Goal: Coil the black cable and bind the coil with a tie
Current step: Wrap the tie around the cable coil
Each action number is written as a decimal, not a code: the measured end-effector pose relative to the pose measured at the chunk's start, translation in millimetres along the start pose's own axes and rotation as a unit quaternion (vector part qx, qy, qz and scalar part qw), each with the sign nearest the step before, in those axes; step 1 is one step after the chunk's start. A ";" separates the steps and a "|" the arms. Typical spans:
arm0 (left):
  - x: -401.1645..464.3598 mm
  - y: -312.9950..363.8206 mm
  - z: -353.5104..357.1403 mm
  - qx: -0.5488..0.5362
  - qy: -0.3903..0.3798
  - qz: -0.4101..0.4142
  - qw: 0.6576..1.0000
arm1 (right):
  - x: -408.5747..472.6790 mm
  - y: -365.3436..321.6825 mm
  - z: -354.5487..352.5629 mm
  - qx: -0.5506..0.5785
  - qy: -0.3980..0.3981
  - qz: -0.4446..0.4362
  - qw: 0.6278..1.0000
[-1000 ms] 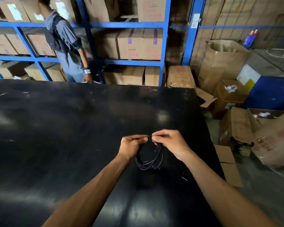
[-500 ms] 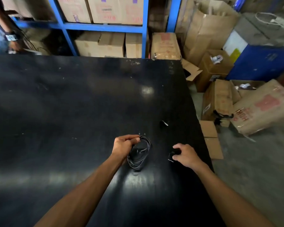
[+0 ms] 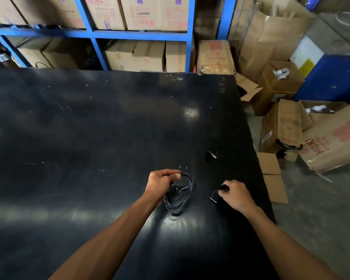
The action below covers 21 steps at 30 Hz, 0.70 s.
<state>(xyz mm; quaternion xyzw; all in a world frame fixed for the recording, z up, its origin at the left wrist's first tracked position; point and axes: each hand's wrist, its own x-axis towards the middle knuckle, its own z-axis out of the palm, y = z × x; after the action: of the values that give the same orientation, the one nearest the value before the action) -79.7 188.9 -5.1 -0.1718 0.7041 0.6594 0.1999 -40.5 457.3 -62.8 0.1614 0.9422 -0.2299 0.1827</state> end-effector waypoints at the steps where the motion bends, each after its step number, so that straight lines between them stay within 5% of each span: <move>1: -1.6 0.8 0.6 -0.002 -0.005 0.001 1.000 | -0.3 -5.5 -4.3 0.049 0.018 -0.006 0.999; 7: -20.8 9.9 12.3 0.010 -0.076 0.036 0.996 | -10.9 -57.3 -38.1 0.211 0.107 -0.086 0.968; 14: -42.0 28.9 12.7 0.045 -0.094 0.095 0.990 | -27.2 -83.7 -56.7 0.261 -0.043 -0.167 0.950; 21: -50.6 33.3 1.1 0.092 -0.078 0.135 0.983 | -42.4 -98.5 -61.8 0.254 -0.069 -0.201 0.944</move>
<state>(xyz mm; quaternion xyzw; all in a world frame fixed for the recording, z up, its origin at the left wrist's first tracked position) -52.9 191.3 49.2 -0.0042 0.7608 0.6240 0.1784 -58.1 395.5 42.9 -0.0070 0.8504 -0.5041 0.1502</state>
